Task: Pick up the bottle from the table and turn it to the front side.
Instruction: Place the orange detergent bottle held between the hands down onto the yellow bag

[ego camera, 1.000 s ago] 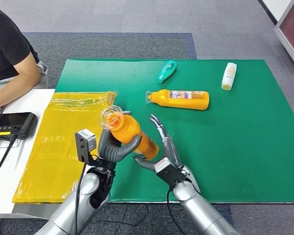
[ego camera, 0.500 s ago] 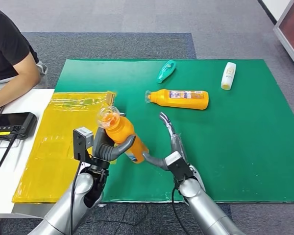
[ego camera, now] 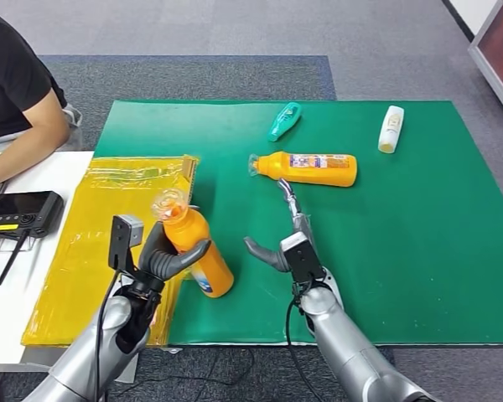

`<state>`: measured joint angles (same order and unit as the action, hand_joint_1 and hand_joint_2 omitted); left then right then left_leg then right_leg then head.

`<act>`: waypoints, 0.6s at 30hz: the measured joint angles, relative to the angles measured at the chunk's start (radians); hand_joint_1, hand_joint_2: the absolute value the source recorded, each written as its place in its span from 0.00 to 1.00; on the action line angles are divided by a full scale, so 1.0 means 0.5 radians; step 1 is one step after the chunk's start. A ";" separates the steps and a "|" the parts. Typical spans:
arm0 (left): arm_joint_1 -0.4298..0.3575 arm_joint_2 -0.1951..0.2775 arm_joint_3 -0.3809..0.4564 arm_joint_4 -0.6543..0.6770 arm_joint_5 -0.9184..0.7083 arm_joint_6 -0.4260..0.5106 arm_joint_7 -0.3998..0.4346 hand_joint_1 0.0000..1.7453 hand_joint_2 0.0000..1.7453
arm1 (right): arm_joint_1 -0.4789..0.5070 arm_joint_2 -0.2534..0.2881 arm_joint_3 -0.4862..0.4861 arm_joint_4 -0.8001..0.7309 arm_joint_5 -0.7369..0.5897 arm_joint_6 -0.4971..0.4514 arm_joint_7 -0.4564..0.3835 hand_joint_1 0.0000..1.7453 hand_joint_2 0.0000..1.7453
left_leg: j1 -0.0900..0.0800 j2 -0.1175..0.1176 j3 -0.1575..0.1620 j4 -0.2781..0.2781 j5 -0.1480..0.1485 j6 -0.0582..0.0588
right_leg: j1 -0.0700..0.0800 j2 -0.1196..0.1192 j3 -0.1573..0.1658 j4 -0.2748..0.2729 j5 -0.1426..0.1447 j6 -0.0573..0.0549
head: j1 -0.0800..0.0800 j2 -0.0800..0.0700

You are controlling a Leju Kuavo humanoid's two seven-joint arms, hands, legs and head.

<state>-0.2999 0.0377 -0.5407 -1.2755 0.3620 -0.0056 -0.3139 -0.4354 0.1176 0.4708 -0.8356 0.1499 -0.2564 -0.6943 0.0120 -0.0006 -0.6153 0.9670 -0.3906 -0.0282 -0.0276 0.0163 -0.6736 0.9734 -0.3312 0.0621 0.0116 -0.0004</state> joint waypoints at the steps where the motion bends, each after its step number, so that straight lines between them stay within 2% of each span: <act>1: -0.005 0.019 0.004 -0.006 -0.024 0.007 0.000 1.00 1.00 | 0.005 0.000 -0.004 0.003 0.000 0.000 0.000 0.00 1.00 | 0.000 0.000 0.000 0.000 0.000 0.000 | 0.000 0.000 0.000 0.000 0.000 0.000 | 0.000 0.000; 13: -0.045 0.227 0.060 -0.087 -0.357 0.108 0.041 1.00 1.00 | 0.032 0.001 -0.076 0.071 0.028 -0.005 0.000 0.00 1.00 | 0.000 0.000 0.000 0.000 0.003 -0.003 | 0.001 0.000 -0.002 0.000 0.003 -0.003 | -0.001 0.000; 18: -0.068 0.282 0.097 -0.101 -0.427 0.122 0.060 0.92 1.00 | 0.040 0.001 -0.098 0.086 0.035 -0.007 0.000 0.00 1.00 | 0.002 0.001 0.000 0.000 0.004 -0.003 | 0.002 0.000 -0.002 0.000 0.003 -0.004 | -0.001 0.000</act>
<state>-0.3341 0.1788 -0.4923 -1.3258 0.1485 0.0554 -0.2838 -0.4156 0.1182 0.4218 -0.7928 0.1677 -0.2597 -0.6943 0.0128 -0.0004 -0.6155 0.9670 -0.3888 -0.0299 -0.0264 0.0165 -0.6746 0.9734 -0.3295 0.0600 0.0114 -0.0004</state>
